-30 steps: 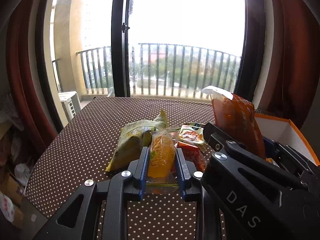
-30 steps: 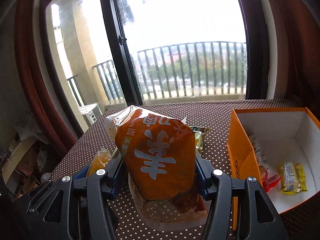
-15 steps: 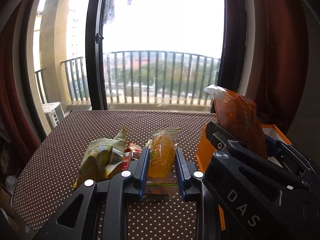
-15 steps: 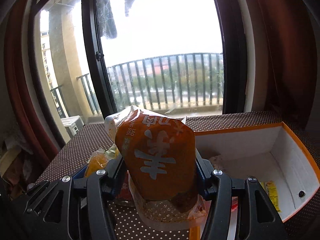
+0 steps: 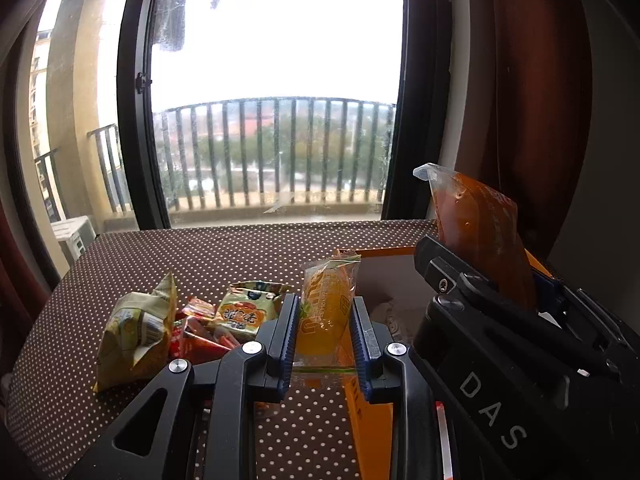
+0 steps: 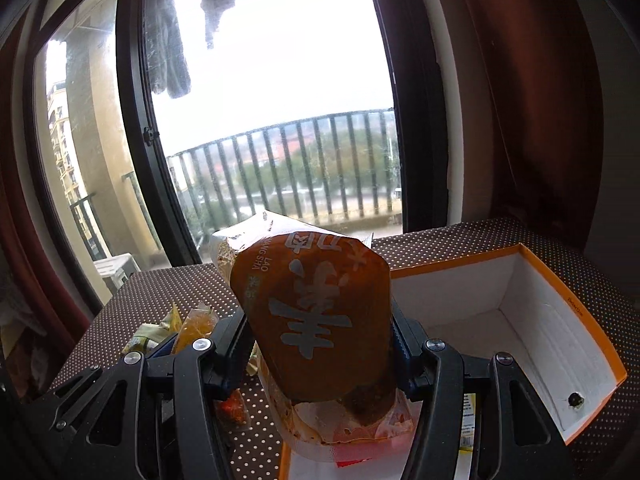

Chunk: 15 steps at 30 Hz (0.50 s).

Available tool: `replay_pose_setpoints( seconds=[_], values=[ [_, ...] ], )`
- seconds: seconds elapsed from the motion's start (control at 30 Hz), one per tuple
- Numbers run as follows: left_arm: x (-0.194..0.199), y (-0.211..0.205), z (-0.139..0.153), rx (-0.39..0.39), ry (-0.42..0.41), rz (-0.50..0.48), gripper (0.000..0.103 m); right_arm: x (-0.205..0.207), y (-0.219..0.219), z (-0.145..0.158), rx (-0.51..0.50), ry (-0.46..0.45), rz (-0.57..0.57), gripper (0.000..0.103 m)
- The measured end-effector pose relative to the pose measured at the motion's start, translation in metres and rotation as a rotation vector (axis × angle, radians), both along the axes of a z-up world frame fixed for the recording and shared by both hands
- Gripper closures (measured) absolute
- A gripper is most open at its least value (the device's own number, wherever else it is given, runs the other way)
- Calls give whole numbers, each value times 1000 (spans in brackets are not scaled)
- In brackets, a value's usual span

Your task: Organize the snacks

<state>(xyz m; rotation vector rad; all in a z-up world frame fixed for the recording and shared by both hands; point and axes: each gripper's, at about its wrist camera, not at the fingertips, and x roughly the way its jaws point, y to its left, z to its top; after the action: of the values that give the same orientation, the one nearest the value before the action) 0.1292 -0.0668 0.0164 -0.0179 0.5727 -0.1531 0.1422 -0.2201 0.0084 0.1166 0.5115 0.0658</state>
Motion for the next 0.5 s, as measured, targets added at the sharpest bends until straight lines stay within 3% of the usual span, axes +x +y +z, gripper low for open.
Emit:
replay_pose_setpoints(
  seconds=[0.5],
  values=[
    [29,-67,-19,36,107,-159,79,6,-69,-13,-3,27,-150,42]
  ],
)
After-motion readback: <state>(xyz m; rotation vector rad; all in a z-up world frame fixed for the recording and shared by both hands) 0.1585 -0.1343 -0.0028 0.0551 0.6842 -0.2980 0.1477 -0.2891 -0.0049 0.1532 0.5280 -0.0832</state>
